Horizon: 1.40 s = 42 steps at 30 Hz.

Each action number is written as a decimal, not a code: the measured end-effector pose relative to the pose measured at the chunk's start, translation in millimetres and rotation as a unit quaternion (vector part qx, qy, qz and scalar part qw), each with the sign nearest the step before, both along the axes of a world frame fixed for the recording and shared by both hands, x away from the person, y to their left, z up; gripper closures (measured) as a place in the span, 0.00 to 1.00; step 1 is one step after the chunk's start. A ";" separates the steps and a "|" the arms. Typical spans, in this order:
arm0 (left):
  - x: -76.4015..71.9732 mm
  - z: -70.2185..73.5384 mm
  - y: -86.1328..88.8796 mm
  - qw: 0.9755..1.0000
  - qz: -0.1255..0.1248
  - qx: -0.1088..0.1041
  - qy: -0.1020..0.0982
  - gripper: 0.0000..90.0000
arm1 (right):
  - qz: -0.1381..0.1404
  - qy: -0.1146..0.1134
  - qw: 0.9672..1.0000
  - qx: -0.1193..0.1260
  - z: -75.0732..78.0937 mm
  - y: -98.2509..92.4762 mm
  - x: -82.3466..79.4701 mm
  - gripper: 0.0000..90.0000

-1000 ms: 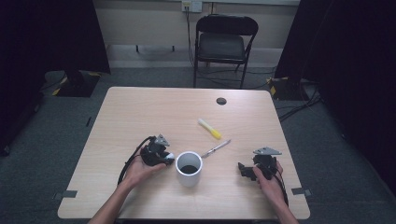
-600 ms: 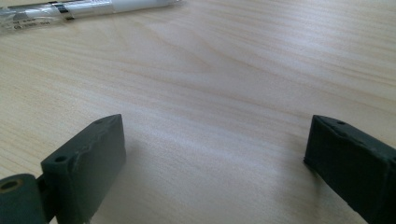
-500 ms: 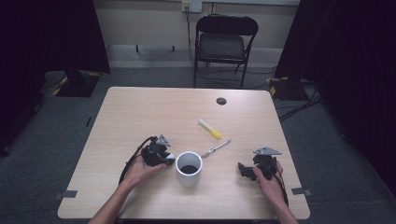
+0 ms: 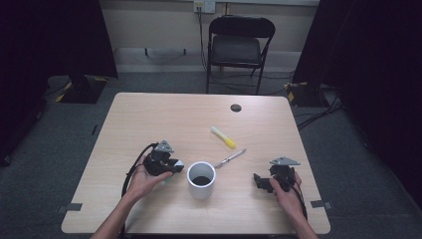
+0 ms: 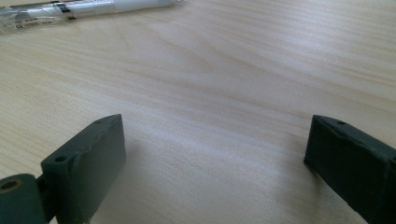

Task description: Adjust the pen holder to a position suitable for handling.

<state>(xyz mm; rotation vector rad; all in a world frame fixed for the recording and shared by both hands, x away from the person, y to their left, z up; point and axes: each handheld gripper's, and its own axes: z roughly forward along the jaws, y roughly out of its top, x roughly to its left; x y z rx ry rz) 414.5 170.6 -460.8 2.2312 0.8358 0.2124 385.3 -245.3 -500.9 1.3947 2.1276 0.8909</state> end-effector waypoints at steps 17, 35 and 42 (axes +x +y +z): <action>-12.0 17.6 25.6 0.997 0.017 -0.073 -0.025 0.73 | 0.001 0.001 1.000 0.002 0.0 0.4 0.2 0.04; -19.5 44.0 31.2 0.987 0.009 -0.146 -0.071 0.72 | 0.003 0.000 1.000 0.001 0.0 0.5 0.2 0.04; -22.4 53.7 33.3 0.983 0.014 -0.158 -0.090 0.72 | 0.005 0.000 1.000 0.001 0.0 0.4 0.5 0.04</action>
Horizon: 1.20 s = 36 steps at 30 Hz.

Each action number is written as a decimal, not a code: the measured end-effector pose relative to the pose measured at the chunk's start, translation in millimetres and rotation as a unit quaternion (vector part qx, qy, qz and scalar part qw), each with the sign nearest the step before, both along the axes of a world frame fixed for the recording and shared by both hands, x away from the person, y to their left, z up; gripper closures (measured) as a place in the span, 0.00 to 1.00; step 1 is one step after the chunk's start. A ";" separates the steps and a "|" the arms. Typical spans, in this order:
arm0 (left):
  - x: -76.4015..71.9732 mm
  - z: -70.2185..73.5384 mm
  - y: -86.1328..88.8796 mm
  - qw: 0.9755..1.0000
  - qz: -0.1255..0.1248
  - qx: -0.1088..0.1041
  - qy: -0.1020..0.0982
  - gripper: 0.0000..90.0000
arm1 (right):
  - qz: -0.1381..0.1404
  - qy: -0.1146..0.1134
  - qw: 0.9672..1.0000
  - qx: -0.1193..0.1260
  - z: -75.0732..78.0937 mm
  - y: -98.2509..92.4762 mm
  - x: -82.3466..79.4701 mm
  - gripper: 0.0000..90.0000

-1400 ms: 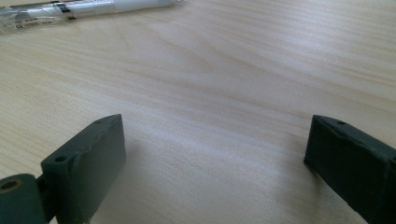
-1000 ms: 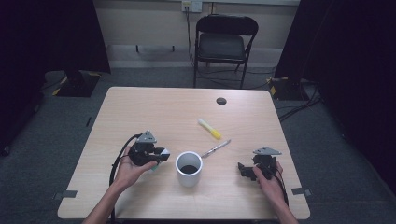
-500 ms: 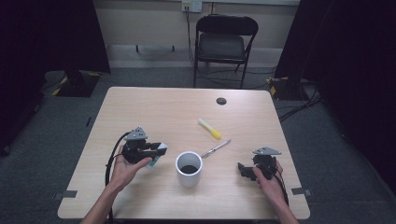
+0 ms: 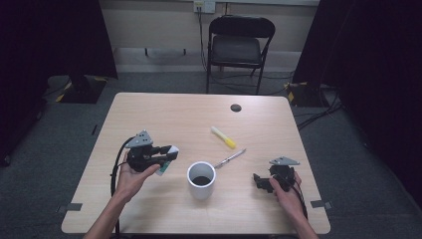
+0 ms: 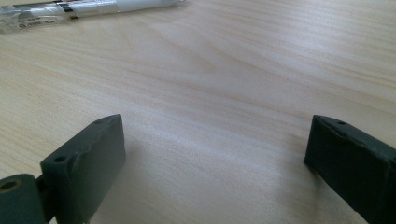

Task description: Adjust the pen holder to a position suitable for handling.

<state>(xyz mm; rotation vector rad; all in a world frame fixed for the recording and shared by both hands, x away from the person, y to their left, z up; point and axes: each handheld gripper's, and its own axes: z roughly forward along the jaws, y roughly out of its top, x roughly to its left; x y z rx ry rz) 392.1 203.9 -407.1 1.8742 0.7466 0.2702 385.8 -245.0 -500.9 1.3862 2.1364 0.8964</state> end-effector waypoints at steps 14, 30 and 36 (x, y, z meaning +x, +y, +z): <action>-6.3 29.2 -1.3 0.998 -0.015 -0.051 -0.020 0.73 | 0.000 0.000 1.000 0.000 0.0 0.0 0.0 0.04; -11.8 44.2 -39.6 0.995 -0.058 -0.071 -0.026 0.72 | 0.000 0.000 1.000 0.000 0.0 0.0 -0.1 0.04; -11.1 46.4 -57.4 0.994 -0.071 -0.076 -0.032 0.72 | 0.000 0.000 1.000 0.000 0.0 0.0 0.0 0.04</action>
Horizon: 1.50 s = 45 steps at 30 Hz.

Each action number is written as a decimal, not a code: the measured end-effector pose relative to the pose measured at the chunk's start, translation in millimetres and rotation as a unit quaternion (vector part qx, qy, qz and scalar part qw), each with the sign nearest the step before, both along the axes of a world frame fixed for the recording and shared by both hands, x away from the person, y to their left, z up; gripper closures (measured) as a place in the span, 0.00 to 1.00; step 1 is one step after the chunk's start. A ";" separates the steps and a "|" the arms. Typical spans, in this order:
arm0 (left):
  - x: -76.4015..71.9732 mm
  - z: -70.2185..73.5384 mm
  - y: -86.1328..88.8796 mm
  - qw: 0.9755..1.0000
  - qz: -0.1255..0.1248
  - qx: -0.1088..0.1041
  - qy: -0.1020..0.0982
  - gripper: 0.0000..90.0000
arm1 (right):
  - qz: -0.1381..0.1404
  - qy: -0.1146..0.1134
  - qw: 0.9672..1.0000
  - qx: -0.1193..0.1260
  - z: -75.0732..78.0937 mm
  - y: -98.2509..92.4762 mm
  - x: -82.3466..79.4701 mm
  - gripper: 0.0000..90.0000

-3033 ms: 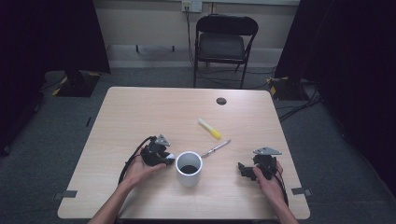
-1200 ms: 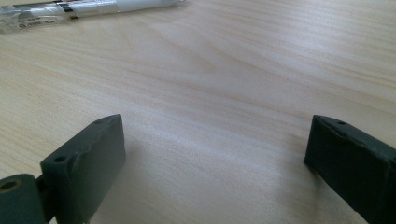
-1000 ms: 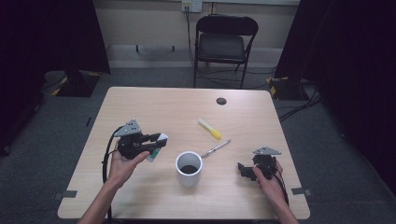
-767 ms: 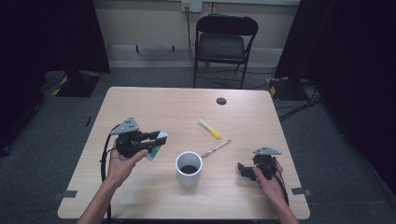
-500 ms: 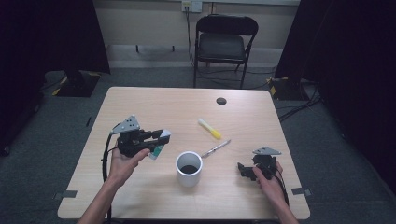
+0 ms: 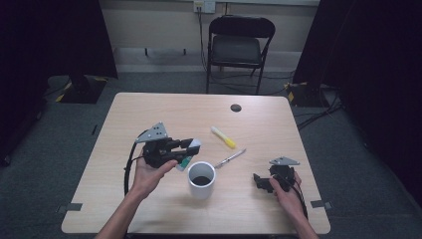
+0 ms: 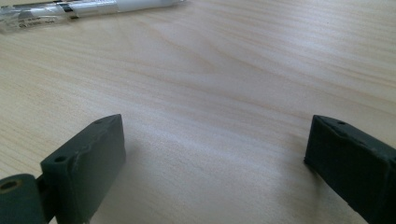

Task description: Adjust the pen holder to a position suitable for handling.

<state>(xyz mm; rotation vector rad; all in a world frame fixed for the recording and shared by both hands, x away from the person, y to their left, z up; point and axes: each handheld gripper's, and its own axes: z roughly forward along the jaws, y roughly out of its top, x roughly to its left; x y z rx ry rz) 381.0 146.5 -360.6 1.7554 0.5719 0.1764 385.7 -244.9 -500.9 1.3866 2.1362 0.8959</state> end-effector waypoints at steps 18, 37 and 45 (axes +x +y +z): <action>2.7 -30.7 -37.2 0.997 -0.020 0.071 0.013 0.72 | 0.005 0.000 1.000 0.000 0.0 0.2 -0.2 0.04; -4.6 -43.8 -17.6 0.993 -0.022 0.112 0.026 0.72 | 0.006 -0.001 1.000 0.000 -0.1 0.1 -0.1 0.04; -6.0 -47.0 -10.9 0.993 -0.019 0.111 0.028 0.73 | 0.006 -0.001 1.000 0.000 -0.1 0.1 0.0 0.04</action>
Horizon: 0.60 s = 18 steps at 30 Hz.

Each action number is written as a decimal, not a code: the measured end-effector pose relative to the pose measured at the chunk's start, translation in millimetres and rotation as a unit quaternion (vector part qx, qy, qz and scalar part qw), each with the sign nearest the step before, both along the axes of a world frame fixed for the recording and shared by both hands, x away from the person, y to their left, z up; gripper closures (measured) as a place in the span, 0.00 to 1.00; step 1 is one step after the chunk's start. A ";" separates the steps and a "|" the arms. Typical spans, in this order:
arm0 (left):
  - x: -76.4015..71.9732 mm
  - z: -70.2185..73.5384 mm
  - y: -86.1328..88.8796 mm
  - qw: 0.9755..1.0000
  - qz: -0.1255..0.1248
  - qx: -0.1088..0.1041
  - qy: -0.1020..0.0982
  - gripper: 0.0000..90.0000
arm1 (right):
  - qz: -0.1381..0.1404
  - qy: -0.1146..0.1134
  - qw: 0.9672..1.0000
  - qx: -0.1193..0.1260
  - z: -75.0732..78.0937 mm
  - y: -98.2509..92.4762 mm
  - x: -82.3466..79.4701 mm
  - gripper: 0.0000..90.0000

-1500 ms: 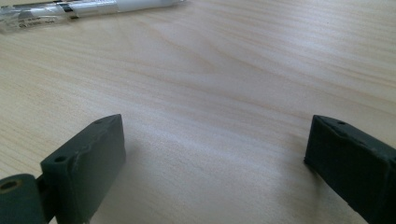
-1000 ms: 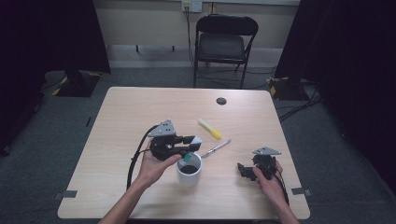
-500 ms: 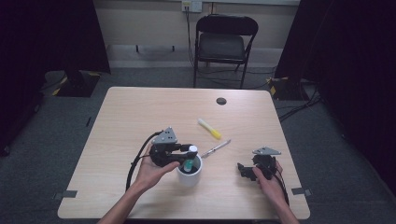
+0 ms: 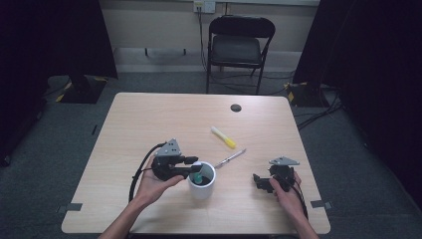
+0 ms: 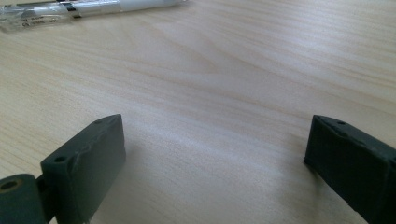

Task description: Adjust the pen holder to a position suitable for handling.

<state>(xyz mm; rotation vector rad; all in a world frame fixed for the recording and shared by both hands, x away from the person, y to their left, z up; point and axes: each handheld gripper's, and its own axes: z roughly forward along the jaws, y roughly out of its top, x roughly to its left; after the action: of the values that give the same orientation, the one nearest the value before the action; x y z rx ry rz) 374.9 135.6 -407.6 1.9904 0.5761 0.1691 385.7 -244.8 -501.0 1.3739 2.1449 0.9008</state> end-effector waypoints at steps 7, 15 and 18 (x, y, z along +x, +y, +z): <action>-1.6 1.2 0.4 1.000 -0.004 0.001 0.001 0.75 | 0.000 0.001 1.000 0.000 0.0 0.1 -0.1 0.04; 1.1 0.2 5.2 1.000 -0.004 -0.012 0.007 0.76 | 0.000 0.001 1.000 0.000 0.0 0.1 -0.1 0.04; 1.4 1.1 7.5 1.000 -0.002 -0.014 0.004 0.77 | 0.000 0.001 1.000 0.000 0.1 0.1 -0.1 0.04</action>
<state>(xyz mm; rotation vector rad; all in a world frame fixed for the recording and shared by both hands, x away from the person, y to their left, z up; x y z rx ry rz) 376.3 143.1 -406.5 1.9667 0.5775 0.1493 385.6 -244.7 -500.9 1.3758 2.1460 0.9006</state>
